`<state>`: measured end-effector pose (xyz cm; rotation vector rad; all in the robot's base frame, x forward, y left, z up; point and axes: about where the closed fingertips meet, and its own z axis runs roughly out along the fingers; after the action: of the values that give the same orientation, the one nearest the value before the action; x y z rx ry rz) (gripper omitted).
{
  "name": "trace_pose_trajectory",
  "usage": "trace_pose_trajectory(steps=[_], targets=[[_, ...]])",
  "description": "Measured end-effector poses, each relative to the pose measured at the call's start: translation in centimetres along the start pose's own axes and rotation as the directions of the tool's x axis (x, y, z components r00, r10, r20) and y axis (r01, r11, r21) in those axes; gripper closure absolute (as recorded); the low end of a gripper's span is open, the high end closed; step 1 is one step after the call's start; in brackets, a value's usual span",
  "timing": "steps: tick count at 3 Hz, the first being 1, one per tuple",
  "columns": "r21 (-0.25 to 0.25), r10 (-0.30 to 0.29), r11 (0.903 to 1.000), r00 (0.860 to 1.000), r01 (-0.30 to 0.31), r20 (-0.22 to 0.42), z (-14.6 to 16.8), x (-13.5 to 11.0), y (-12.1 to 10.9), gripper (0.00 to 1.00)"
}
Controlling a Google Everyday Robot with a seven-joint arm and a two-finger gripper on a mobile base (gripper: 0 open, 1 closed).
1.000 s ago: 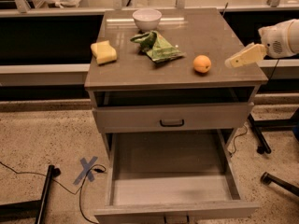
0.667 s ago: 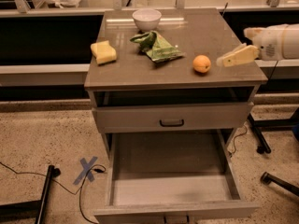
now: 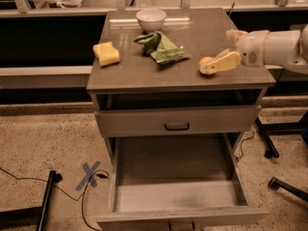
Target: Place orange into middle drawer
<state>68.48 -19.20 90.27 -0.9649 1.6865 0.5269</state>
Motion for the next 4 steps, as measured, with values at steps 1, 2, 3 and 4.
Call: trace_pose_trajectory(steps=[1,2,3,4], targets=[[0.005,-0.005,1.0000,0.999,0.005,-0.047,2.8,1.7,0.6,0.00],[-0.008,-0.003,1.0000,0.996,0.002,-0.095,4.7,2.9,1.3,0.00],[-0.023,0.006,0.9997,0.992,-0.009,-0.124,5.7,3.8,1.6,0.18],[-0.041,0.026,0.9986,0.991,-0.031,-0.132,6.3,4.7,1.5,0.41]])
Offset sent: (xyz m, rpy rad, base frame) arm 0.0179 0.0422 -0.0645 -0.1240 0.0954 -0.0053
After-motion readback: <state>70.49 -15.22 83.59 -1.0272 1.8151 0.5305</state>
